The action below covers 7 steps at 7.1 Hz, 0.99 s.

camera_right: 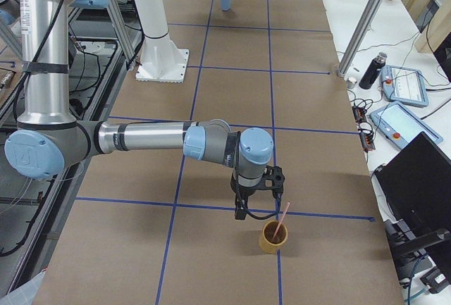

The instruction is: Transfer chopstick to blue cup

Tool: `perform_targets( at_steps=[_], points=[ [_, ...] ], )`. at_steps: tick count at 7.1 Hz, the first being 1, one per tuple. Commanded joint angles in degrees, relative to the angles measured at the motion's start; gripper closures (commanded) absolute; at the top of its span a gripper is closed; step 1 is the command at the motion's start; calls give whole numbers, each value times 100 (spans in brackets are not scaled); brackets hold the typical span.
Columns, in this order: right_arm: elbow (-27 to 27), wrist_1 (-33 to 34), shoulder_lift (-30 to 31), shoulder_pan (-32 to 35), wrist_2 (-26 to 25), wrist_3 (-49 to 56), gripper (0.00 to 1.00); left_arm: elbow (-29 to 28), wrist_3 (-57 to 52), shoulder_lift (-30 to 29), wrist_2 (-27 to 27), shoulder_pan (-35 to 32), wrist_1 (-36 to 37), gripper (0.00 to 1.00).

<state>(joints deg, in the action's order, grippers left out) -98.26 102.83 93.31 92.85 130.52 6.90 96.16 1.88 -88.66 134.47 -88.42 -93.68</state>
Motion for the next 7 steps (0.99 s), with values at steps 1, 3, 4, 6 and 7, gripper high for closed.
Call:
perform_targets(
  at_steps=[1,3,4,6,7],
  points=[
    [-17,0,-6,-3,0,-5,0,-1,-21,15,0,0,-19,2],
    [-26,0,-6,5,0,-5,0,-27,-21,41,-8,0,-19,2],
    [-17,0,-6,-3,0,-5,0,-10,-21,41,0,9,-19,2],
    [-70,0,-15,-3,131,-5,0,113,5,33,-26,9,-27,2],
    [-131,0,-24,-3,262,-5,0,122,32,33,9,9,-45,2]
  ],
)
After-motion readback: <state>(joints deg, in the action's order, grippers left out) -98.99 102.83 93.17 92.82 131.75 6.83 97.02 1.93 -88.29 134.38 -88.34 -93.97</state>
